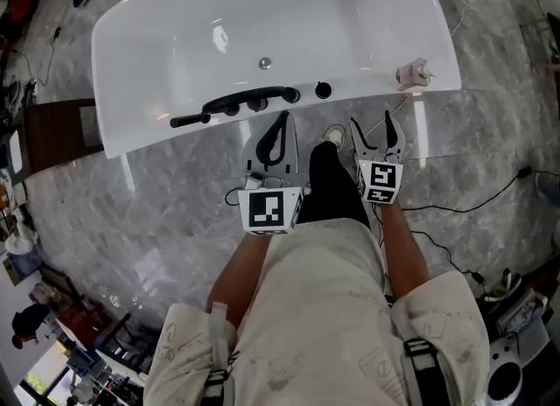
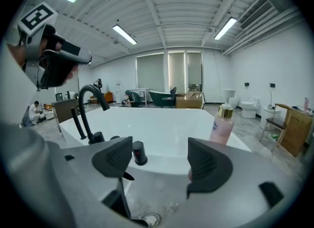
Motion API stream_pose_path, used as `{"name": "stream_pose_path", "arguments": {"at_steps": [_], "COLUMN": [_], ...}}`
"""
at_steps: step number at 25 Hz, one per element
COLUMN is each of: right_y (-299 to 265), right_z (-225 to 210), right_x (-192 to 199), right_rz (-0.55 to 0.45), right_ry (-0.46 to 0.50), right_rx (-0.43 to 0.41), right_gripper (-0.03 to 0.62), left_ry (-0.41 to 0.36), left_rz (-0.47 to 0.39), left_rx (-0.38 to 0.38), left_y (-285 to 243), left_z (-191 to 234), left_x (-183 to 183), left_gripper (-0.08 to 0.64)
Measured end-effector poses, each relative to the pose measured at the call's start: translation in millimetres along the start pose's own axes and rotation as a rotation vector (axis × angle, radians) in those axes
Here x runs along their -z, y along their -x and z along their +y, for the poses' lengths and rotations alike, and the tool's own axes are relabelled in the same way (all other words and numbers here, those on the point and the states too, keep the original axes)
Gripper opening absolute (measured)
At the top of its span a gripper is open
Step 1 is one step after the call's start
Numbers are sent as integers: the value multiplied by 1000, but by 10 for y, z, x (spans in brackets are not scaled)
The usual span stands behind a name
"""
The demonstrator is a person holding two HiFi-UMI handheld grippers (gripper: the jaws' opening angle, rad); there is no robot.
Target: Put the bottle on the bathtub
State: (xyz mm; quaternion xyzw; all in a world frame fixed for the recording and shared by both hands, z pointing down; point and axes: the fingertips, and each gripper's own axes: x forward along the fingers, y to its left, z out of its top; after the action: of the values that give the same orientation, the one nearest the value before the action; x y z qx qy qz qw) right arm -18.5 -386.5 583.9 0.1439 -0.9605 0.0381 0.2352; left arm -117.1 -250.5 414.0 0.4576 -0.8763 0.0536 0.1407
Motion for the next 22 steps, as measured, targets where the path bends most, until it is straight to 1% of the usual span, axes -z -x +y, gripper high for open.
{"name": "stream_pose_path", "arguments": {"at_steps": [5,8,12,15,18,22], "right_y": [364,565,875,1079,1255,1509], "right_z": [484,712,932,1065,1207,1441], "right_x": [-355,-624,-1094,-1417,-1659,-1993], "right_rz": [-73,-127,-227,-280,-323,-399], "right_ry": [57,83,131,160,189,230], "right_rx": [-77,-121,-172,-203,-231,-264], "right_gripper": [311,311,311,311,311,311], "left_ry": [16,23,8,-12,-30,-58], "left_rz": [-52,-90,-130,-158,-186,-241], "left_rx": [-125,-185,-244,-283,-326,-382], "left_y": [741,1106,1531,1804,2040,2304], "left_z": [396,577,719,800,870,938], "left_x": [-9,-18,-72,-133,-196,-378], "left_gripper": [2,2,2,2,2,2]}}
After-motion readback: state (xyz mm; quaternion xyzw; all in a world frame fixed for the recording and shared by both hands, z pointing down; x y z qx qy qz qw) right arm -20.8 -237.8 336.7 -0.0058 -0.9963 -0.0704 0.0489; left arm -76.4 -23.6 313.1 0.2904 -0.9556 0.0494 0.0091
